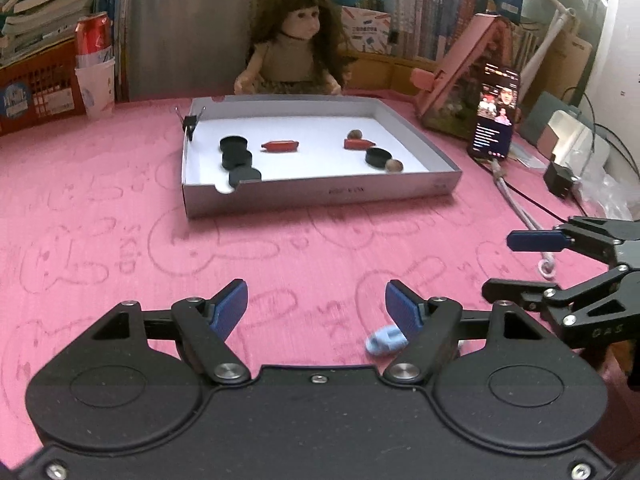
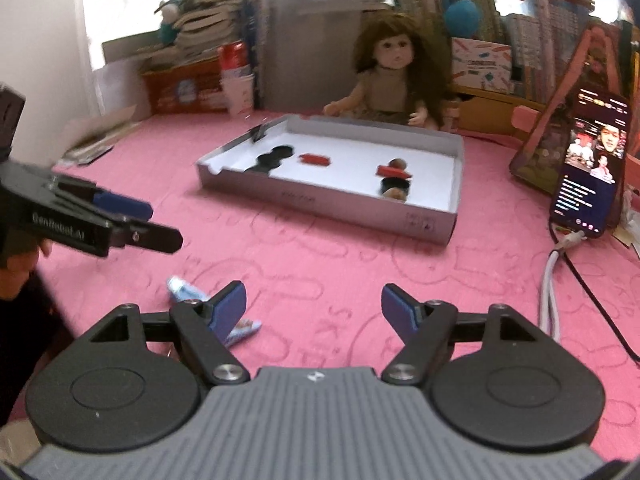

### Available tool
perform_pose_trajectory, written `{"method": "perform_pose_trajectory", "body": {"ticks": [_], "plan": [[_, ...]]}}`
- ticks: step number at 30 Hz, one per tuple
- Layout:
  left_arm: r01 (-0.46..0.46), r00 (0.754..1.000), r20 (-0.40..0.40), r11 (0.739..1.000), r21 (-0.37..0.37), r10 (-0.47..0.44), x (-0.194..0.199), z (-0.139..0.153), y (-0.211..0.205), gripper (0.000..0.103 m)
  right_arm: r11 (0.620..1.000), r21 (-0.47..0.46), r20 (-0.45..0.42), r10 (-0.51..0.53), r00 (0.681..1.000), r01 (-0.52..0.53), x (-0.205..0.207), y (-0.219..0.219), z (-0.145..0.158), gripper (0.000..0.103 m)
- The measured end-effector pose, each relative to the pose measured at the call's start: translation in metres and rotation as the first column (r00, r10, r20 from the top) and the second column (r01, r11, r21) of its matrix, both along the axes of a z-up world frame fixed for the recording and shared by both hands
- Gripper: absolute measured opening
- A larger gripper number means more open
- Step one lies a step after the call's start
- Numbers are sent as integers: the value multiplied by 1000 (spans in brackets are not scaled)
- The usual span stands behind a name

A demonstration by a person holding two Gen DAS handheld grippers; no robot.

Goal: Organize rigid objects
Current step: 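Withdraw both open grippers from the tray toward the clips on the cloth, then position the left gripper over the black binder clip while the right approaches the blue hair clip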

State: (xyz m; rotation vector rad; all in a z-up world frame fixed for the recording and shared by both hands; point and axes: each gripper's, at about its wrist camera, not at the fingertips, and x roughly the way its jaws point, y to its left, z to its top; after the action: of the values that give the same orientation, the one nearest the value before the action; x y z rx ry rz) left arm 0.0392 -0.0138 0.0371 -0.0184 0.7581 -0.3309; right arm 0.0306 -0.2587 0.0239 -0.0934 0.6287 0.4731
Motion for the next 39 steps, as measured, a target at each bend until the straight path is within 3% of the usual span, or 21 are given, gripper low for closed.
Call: {"method": "perform_pose_trajectory", "body": {"ticks": [6,12,16,20,24,32,39], "plan": [[65,997,-40,997,-44,-67,-25,4,4,73,997,-33,-17,72,997,-72,-12,8,-11,84],[137,987,-71,984,-116,-146,-40,6,-1,60,993,-25,-20,118,993,-118,-14,17,-16,84],[140,984,-97,984,-107,-151,-40,-3,-9,49,993,-28,-27,113,993,-114,-11,22,-20,84],[127,985,-103,987,-102,-137,-37,-11,-17,45,990,-23,-26,139,990,-139,-13,27,-25,84],[128,987,-91,988,-86,-135,-35,-16,-24,41,986,-36,-14,159,987,-160,-15,32,-27,75],[131,990,-47,991,-38,-133,-35,-13,-25,40,996,-46,6,82,997,-82,-11,21,-26,72],[77,995,-66,997,25,-76,-34,-19,-10,40,999,-35,13,32,999,-31,-7,15,-28,72]]}}
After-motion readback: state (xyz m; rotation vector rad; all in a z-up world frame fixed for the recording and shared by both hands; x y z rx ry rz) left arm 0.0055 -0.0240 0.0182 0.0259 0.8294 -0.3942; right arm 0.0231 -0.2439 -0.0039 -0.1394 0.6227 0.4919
